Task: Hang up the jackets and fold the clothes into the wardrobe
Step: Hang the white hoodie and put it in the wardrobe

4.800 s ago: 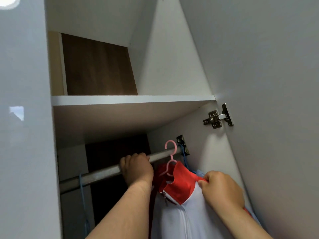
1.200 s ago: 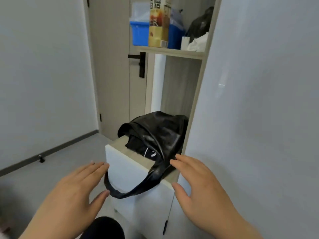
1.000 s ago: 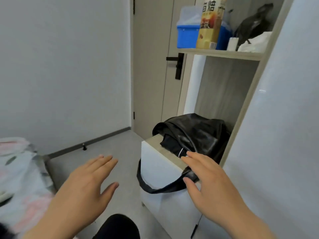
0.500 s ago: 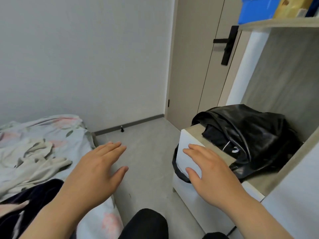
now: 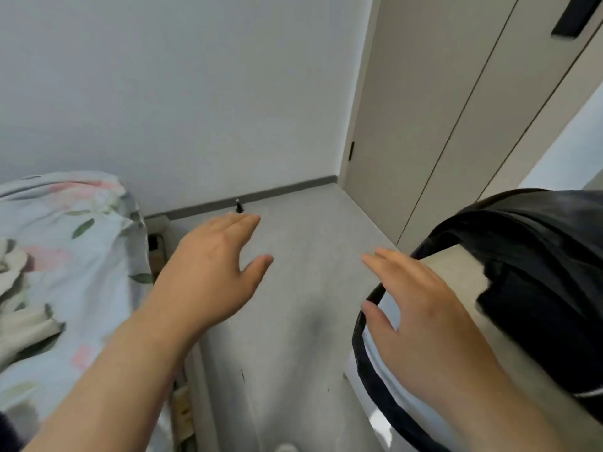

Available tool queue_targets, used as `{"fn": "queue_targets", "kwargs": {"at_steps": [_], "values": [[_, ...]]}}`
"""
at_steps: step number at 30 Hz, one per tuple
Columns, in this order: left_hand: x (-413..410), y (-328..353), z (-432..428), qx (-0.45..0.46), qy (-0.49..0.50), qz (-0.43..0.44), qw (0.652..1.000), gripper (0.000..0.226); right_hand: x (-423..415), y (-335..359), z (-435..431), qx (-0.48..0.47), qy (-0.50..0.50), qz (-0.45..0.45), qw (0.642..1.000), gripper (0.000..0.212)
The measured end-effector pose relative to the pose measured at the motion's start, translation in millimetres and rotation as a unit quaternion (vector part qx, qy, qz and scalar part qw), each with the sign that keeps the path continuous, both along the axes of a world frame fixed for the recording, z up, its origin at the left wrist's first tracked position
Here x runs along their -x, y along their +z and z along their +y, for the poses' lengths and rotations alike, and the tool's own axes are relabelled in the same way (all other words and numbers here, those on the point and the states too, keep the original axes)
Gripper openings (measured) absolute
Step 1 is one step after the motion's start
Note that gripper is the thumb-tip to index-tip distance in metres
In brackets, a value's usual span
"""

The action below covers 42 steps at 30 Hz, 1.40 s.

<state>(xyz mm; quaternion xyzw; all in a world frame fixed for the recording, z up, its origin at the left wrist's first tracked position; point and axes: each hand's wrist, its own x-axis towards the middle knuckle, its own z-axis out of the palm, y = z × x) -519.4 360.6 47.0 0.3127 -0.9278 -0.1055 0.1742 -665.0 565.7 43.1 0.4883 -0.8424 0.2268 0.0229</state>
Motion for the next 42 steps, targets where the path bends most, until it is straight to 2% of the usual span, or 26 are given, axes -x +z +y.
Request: {"fn": "queue_targets", "kwargs": {"at_steps": [5, 9, 16, 23, 26, 34, 42], "values": [[28, 27, -45, -0.046, 0.044, 0.019, 0.998, 0.063, 40, 18, -78, -0.043, 0.044, -0.059, 0.996, 0.052], [5, 81, -79, -0.072, 0.09, 0.013, 0.993, 0.066, 51, 64, -127, -0.083, 0.069, -0.071, 0.992, 0.051], [-73, 217, -123, -0.108, 0.201, -0.026, 0.973, 0.057, 13, 206, -217, -0.089, 0.179, -0.075, 0.977, 0.049], [-135, 320, -135, -0.114, 0.276, -0.058, 0.953, 0.057, 8, 321, -274, -0.132, 0.215, -0.047, 0.966, 0.049], [-157, 343, -133, -0.129, 0.305, -0.066, 0.941, 0.053, 9, 353, -293, -0.146, 0.23, -0.033, 0.962, 0.05], [-193, 365, -127, -0.158, 0.384, -0.084, 0.906, 0.056, -8, 390, -349, -0.152, 0.327, -0.024, 0.933, 0.052], [-176, 393, -170, -0.117, 0.456, -0.107, 0.876, 0.058, 25, 404, -446, -0.116, 0.392, -0.025, 0.912, 0.053]]}}
